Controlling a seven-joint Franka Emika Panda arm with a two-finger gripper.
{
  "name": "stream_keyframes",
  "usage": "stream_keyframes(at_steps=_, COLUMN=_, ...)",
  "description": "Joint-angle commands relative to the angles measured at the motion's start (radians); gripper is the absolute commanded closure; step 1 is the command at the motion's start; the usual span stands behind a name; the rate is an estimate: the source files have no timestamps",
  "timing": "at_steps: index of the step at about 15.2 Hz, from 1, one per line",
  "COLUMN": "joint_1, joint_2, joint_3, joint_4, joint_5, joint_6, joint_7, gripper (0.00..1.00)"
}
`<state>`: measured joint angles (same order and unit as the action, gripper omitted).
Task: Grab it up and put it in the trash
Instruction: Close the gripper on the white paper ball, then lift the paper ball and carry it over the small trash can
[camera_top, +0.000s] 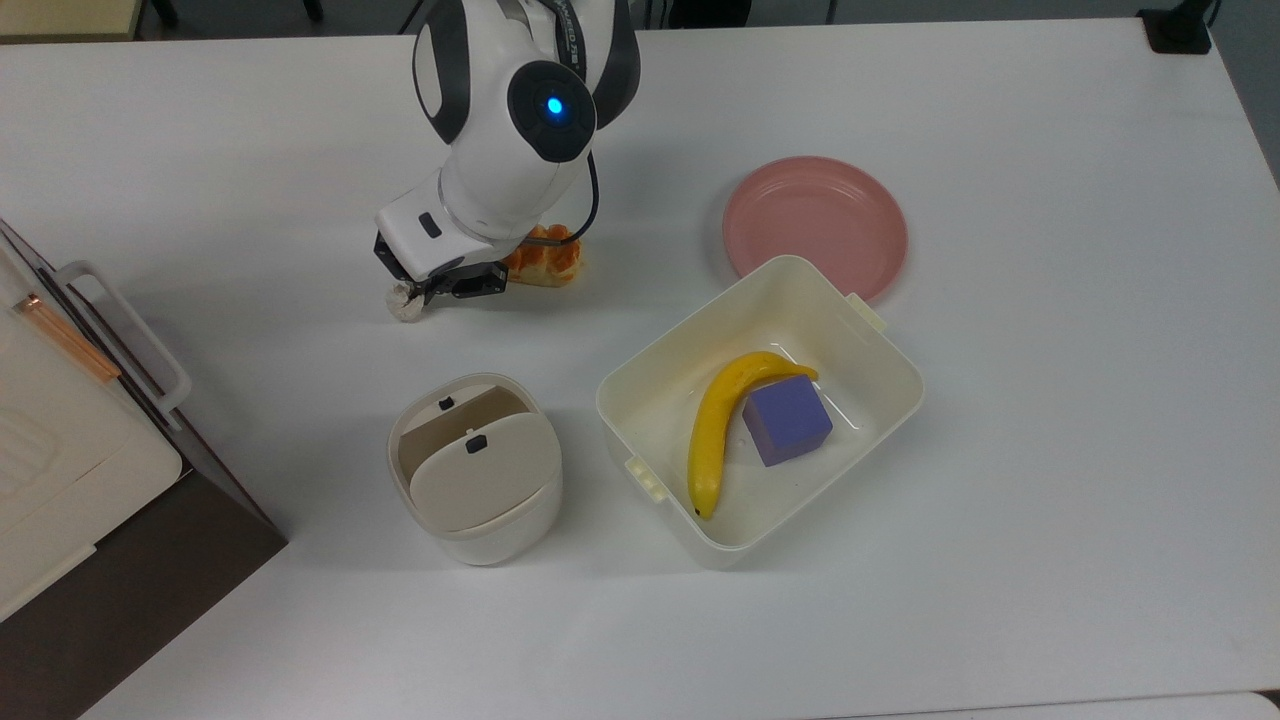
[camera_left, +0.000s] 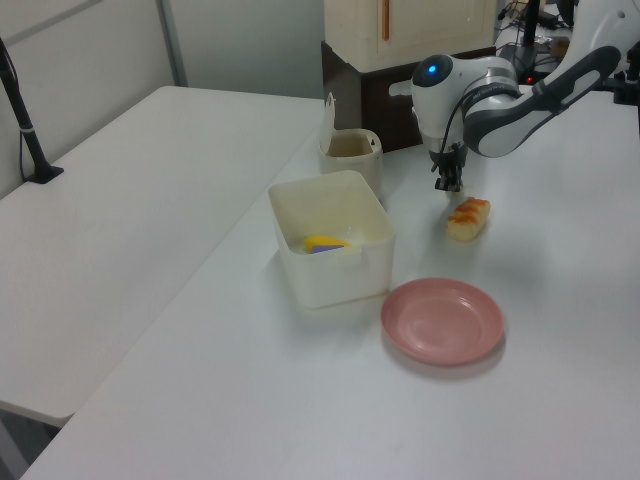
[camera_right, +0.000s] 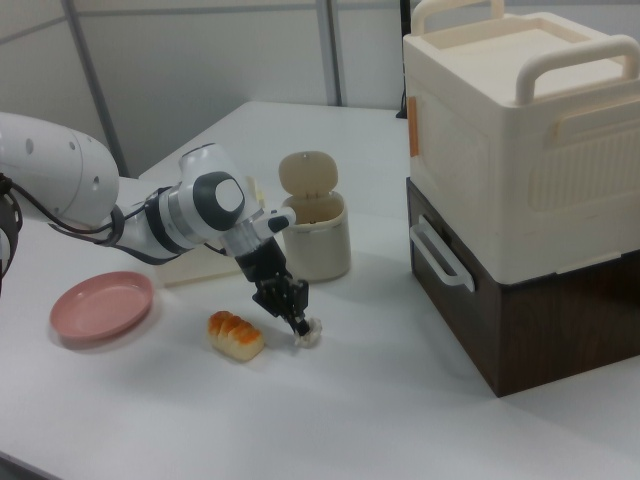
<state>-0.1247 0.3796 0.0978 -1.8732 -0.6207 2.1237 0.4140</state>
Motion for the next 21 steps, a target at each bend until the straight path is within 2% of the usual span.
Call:
stream_keyframes(at_steps=1, joint_1=0.000, joint_2=-0.036, joint_3=0.003, joint_4=0.032, joint_5=-0.010, joint_6=0.021, joint_7=-0.040, gripper=1.00)
stream_keyframes(at_steps=3, joint_1=-0.009, joint_2=-0.054, joint_3=0.019, joint_4=0.087, joint_5=0.031, joint_6=0.022, joint_7=-0.059, gripper=1.00)
stream_keyframes(at_steps=7, joint_1=-0.019, joint_2=-0.097, joint_3=0.016, joint_4=0.218, joint_5=0.292, joint_6=0.007, joint_7=-0.181, gripper=1.00)
stream_keyframes(at_steps=9, joint_1=-0.020, joint_2=-0.099, joint_3=0.016, joint_4=0.313, joint_5=0.372, joint_6=-0.017, joint_7=-0.169, gripper=1.00)
stream_keyframes(at_steps=11, joint_1=-0.023, joint_2=-0.097, joint_3=0.016, joint_4=0.344, joint_5=0.413, joint_6=-0.011, joint_7=-0.147, gripper=1.00)
stream_keyframes(at_steps=13, joint_1=-0.024, joint_2=-0.093, joint_3=0.016, joint_4=0.345, joint_5=0.420, joint_6=0.004, joint_7=-0.110, gripper=1.00)
stream_keyframes(at_steps=16, joint_1=-0.023, joint_2=-0.067, joint_3=0.016, joint_4=0.341, joint_5=0.406, joint_6=0.117, joint_7=-0.031, gripper=1.00)
stream_keyframes(at_steps=18, joint_1=-0.017, joint_2=-0.027, joint_3=0.014, joint_4=0.345, joint_5=0.398, joint_6=0.146, joint_7=0.012, gripper=1.00)
stream_keyframes(at_steps=21, joint_1=-0.007, joint_2=-0.005, joint_3=0.016, joint_4=0.345, joint_5=0.340, joint_6=0.186, joint_7=0.093, gripper=1.00)
